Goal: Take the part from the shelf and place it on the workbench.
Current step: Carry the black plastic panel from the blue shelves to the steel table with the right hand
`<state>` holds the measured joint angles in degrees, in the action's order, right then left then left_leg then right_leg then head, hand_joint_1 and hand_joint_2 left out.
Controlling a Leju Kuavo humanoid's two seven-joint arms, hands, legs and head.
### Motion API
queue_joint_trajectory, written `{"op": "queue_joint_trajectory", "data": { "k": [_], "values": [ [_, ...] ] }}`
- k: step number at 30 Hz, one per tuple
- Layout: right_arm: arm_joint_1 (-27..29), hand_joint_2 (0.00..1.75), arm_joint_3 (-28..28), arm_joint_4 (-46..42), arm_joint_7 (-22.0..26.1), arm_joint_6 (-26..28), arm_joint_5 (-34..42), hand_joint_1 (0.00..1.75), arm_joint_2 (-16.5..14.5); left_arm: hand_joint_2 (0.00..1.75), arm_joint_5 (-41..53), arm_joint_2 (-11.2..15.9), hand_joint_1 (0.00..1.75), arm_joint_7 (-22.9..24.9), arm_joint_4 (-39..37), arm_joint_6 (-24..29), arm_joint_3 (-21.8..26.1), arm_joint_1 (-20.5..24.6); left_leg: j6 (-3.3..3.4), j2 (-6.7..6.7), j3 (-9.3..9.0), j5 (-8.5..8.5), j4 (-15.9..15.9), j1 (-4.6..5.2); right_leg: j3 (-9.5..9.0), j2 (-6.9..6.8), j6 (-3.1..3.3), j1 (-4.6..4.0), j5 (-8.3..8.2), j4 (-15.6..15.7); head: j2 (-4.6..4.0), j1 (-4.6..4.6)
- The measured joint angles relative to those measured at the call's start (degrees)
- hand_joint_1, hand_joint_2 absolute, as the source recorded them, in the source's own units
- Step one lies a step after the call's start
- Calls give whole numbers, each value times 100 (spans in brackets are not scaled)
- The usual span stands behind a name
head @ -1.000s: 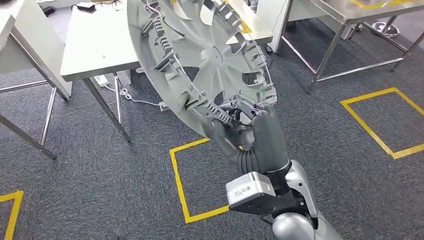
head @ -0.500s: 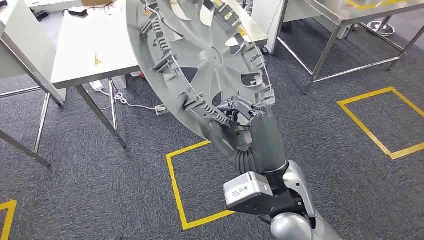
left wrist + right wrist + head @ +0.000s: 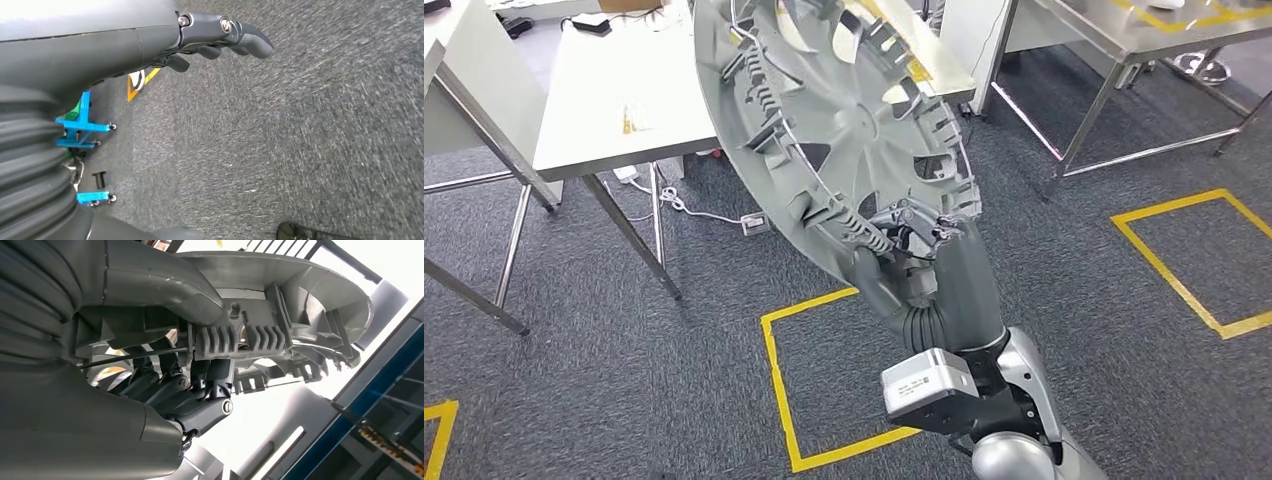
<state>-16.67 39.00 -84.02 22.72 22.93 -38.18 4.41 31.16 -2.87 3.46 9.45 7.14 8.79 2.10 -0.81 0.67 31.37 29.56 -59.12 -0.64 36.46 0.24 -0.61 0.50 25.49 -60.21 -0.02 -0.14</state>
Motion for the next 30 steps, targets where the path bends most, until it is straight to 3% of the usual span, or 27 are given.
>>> {"op": "queue_joint_trajectory", "data": {
  "k": [4, 5, 7, 8, 9, 10, 12, 14, 16, 19, 21, 23, 24, 25, 26, 27, 28, 30],
  "values": [
    [-5, 175, -12, -20, -20, 19, 4, 175, 12, 175, 15, 5, 0, -16, 9, 6, 0, 3, -133, -21, 10, 118, -108, -6, -95, 8, 167, 12, 62, 78, 1, -15],
    [-13, 175, -14, -22, -21, 21, 6, 175, 12, 175, 18, 5, 0, -25, 12, 7, 0, 7, -154, -30, 126, 231, -354, -9, -139, 2, 203, 21, 81, 95, 1, -26],
    [-24, 175, -13, -22, -17, 22, 13, 175, 12, 175, 20, 4, 0, -40, 13, 8, 0, 6, -176, -38, 558, 505, -1126, -12, -202, -7, 249, 11, 141, 99, 0, -45],
    [-24, 175, -13, -21, -15, 22, 20, 175, 12, 175, 20, 7, 0, -44, 11, 8, 0, -2, -180, -38, 784, 574, -1469, -12, -238, -5, 259, 4, 174, 98, 0, -48],
    [-23, 175, -12, -21, -14, 23, 28, 175, 12, 175, 20, 10, 0, -48, 10, 7, 0, -12, -178, -38, 931, 521, -1625, -12, -285, 1, 262, -2, 212, 97, 0, -48],
    [-22, 175, -12, -20, -14, 24, 35, 175, 12, 175, 20, 14, 0, -50, 9, 7, 0, -19, -169, -38, 968, 346, -1554, -11, -344, 8, 261, -6, 255, 97, 0, -49],
    [-22, 175, -12, -20, -13, 24, 45, 175, 13, 175, 20, 24, 0, -59, 7, 5, 0, -24, -128, -41, 756, -210, -847, -6, -473, 16, 242, -8, 353, 99, 0, -49],
    [-27, 175, -13, -22, -4, 28, 46, 175, 13, 175, 20, 32, 0, -69, 3, 4, 0, -20, -67, -46, 499, -471, -213, 23, -534, 20, 192, -22, 436, 94, 0, -50],
    [-31, 175, -13, -25, 2, 36, 46, 175, 14, 175, 20, 36, 0, -72, -1, -2, 0, -17, -10, -43, 412, -409, -44, 50, -536, 21, 132, -30, 470, 108, 0, -44],
    [-33, 175, -14, -33, -5, 38, 52, 175, 16, 175, 23, 35, 0, -73, 4, -5, 1, -25, 90, -36, 329, -364, 31, 13, -524, 7, 28, -29, 559, 3, 0, -26],
    [-34, 175, -14, -35, -1, 40, 56, 175, 26, 175, 29, 38, 0, -79, 6, -5, 3, -15, 150, -36, 255, -321, 64, -8, -223, 1, -33, -14, 795, -583, 0, -8],
    [-30, 175, -14, -35, 8, 43, 56, 175, 43, 175, 33, 39, 0, -80, 5, -5, 3, -11, 169, -36, 201, -253, 59, -11, 300, 0, -73, 4, 1028, -1380, 0, 0],
    [-26, 175, -14, -35, 8, 43, 57, 175, 53, 175, 33, 37, 0, -77, 4, -5, 3, -15, 163, -34, 165, -213, 52, -13, 488, 0, -83, 11, 1003, -1584, 0, 1],
    [-23, 175, -14, -35, 5, 43, 58, 175, 61, 175, 33, 34, 0, -74, 3, -5, 3, -20, 151, -30, 120, -171, 44, -18, 556, 0, -88, 19, 847, -1550, 0, 1],
    [-21, 175, -14, -35, 3, 43, 59, 175, 67, 175, 33, 32, 0, -71, 2, -5, 3, -22, 135, -24, 63, -124, 34, -25, 506, -1, -89, 26, 593, -1290, 1, 1],
    [-20, 175, -14, -35, 3, 43, 60, 175, 71, 175, 33, 29, 0, -69, 2, -5, 2, -23, 113, -18, 6, -72, 25, -32, 369, -5, -87, 34, 297, -871, 1, 2],
    [-21, 175, -14, -35, 4, 43, 60, 175, 73, 175, 33, 29, 0, -68, 2, -5, 2, -19, 81, -11, -37, -19, 10, -26, 215, -7, -80, 27, 101, -480, 1, 5],
    [-24, 175, -13, -36, 7, 44, 59, 175, 76, 175, 33, 32, 0, -68, 2, -4, 3, -12, 12, 2, -68, 56, 0, -7, 23, -3, -25, 17, -26, -31, 0, 4]
  ]
}}
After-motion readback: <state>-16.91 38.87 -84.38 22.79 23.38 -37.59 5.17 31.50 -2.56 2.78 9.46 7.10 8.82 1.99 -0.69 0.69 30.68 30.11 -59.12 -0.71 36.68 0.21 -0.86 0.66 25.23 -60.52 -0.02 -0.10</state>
